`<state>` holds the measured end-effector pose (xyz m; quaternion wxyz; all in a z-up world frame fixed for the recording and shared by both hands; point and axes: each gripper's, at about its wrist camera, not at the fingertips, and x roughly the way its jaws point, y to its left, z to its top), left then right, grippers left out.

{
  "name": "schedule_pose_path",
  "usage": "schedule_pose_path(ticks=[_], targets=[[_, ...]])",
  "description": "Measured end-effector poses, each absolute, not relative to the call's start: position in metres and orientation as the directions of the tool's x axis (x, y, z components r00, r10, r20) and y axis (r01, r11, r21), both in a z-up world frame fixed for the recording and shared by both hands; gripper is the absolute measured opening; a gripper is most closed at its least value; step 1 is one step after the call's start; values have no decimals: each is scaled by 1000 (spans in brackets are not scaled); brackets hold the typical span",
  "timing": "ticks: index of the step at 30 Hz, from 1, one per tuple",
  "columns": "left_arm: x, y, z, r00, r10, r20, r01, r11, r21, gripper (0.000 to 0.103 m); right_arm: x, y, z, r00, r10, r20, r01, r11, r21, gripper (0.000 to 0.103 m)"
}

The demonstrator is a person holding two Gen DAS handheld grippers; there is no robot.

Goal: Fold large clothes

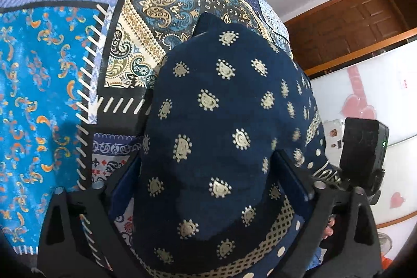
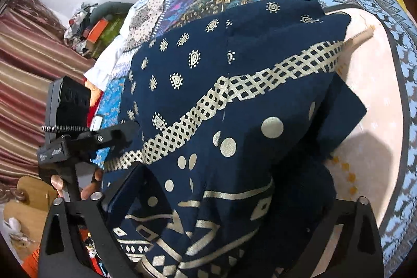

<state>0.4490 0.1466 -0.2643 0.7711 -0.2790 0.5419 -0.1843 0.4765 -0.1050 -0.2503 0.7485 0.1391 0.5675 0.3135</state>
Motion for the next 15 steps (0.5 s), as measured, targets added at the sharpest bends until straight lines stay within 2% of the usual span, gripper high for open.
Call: schedule_pose_path(ticks=[1, 3, 6, 9, 15], targets=[[449, 145, -262, 347, -578, -739, -11, 785, -619, 87, 478, -104, -251, 162, 631, -759, -314, 762, 566, 79], [441, 143, -253, 359, -555, -751, 0, 804, -595, 77, 479, -105, -250, 138, 663, -736, -318, 733, 601, 50], [426, 143, -231, 387, -509, -769, 30, 840, -541, 67, 476, -102, -246, 119, 678, -725, -316, 718, 620, 43], [408, 140, -205, 425, -456, -782, 61, 876, -478, 65, 466, -99, -234, 135, 685, -716, -325, 713, 621, 36], [365, 157, -147, 523, -399, -753, 94, 905, -414, 65, 435, -84, -181, 170, 696, -697, -398, 696, 598, 35]])
